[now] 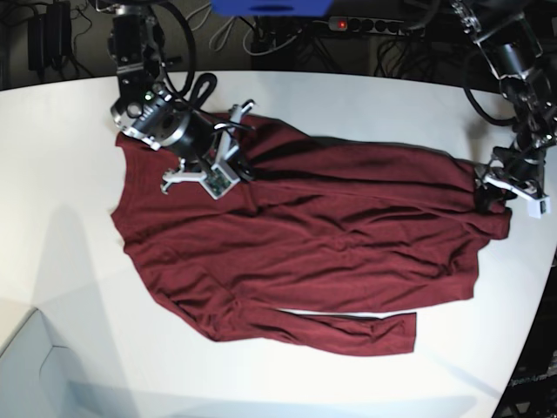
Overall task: Layout the t-shirt on the table in an organized manner, then fold the t-shirt properly
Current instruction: 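Pull the right gripper's fabric back outward toward the collar corner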
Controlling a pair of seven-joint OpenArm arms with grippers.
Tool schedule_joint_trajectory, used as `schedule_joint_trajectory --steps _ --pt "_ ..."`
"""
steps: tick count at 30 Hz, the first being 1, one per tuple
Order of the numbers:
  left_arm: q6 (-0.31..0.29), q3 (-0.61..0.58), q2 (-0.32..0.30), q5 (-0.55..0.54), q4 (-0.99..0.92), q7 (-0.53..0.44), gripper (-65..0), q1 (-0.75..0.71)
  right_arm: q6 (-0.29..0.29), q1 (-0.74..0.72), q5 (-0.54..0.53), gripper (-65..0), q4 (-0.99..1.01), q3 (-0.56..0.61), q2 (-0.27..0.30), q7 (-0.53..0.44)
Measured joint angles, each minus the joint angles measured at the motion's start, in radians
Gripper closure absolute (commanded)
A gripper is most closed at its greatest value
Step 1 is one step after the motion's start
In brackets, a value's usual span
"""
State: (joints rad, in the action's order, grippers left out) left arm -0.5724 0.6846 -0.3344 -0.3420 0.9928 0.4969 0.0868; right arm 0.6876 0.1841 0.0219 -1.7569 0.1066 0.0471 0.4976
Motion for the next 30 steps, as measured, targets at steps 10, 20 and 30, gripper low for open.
schedule_joint_trajectory --steps 10,20,30 --pt "-0.001 0.001 -0.008 -0.011 -0.033 -0.016 -42.9 0.009 0.000 -0.076 -0.003 0.0 0.118 0.001 0.003 -0.001" --pt "-0.004 0.001 -0.010 -0.011 -0.034 -0.016 -43.0 0.009 0.000 -0.173 0.000 -22.7 0.169 -0.002 0.003 0.159" --pt "-0.004 0.001 -0.009 -0.007 -0.035 -0.016 -43.1 0.009 0.005 -0.036 0.002 -30.2 -0.089 -0.039 0.003 0.164"
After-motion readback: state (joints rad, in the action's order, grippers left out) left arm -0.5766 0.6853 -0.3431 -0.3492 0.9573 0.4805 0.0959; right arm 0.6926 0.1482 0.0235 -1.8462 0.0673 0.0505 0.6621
